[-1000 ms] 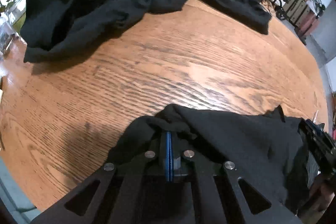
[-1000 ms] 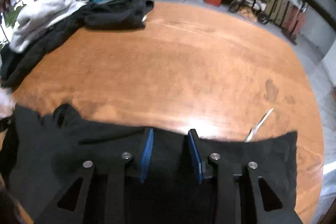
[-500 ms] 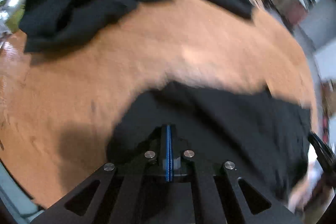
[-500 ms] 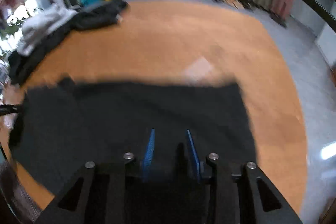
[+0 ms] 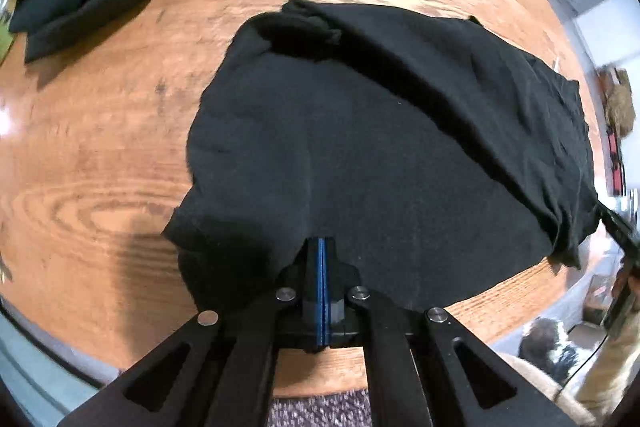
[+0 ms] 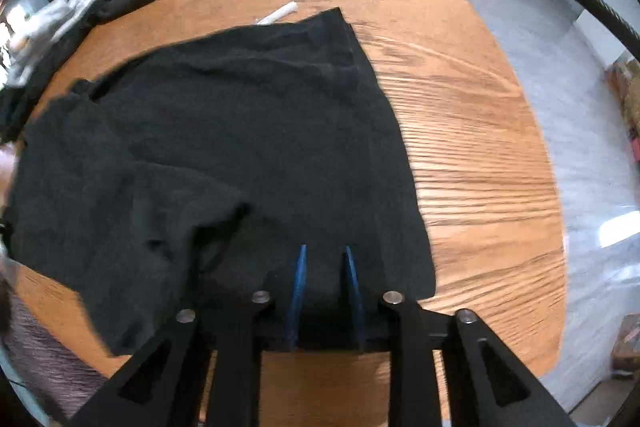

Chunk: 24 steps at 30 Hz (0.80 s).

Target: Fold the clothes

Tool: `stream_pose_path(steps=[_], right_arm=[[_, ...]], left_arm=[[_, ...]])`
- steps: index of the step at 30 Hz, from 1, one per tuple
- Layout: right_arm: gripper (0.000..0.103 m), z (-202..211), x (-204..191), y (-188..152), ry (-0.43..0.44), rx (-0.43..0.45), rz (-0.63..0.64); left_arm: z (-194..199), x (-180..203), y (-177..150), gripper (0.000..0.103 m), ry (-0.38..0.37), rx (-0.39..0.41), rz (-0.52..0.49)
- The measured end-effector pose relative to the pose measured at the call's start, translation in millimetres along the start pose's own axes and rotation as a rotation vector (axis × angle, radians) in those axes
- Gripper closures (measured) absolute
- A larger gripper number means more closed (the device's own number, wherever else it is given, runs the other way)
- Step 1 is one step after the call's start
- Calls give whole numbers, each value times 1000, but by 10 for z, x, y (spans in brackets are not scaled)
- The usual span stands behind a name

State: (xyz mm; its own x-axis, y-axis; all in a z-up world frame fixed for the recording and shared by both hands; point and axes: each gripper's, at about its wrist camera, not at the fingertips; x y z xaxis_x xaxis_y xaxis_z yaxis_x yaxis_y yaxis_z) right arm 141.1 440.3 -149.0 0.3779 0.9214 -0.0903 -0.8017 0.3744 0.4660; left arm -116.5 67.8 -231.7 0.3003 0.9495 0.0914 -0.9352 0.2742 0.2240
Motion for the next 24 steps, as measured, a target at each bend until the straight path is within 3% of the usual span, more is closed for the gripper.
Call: stream_pose_path(steps=[2,4,7,9,10,11,13,14,15,18,20,24], right_arm=[[54,149,-55,56,103,47,-35],[46,295,-172,141,193,98,-21],[31,228,-405,195,150,58,119],[31,63,-489,186,89,-13,183],[33,-21,-496,176,65,-46,190],[51,-68,-476,173,71,-62,167],[75,-103,-438,190,153,-76,109],[95,-46,-452,235,188,-56,104],[95,62,-480,302,241,-26,106],[95,454,-492,460,268,81,115],[95,565,-379,521,191,119,113],[91,217,-19,537,19,40,78]], left_arm=[[98,51,24,100,22,35,-4],[199,144,25,100,12,53,-16],[261,234,54,100,13,62,-27],[299,241,40,100,-7,54,-17],[301,235,36,100,-12,49,-13],[299,227,31,100,-16,44,-9],[296,207,27,100,-6,35,-4],[296,199,24,100,-2,29,-2],[299,184,37,100,-3,26,6],[219,178,256,100,10,37,28],[239,169,330,100,2,57,43],[319,257,563,100,-66,109,62]])
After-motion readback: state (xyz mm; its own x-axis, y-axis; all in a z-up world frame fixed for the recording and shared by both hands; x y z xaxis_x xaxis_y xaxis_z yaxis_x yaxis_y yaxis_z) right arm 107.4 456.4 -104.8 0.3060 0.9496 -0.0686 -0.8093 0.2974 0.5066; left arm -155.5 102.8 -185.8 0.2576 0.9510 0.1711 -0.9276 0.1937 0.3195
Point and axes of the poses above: each gripper's, at about its wrist camera, not at the fingertips, and z roughly against the way its jaws point, x to its right, y to its top, and after that the axes turned 8 degrees about x, right-handed
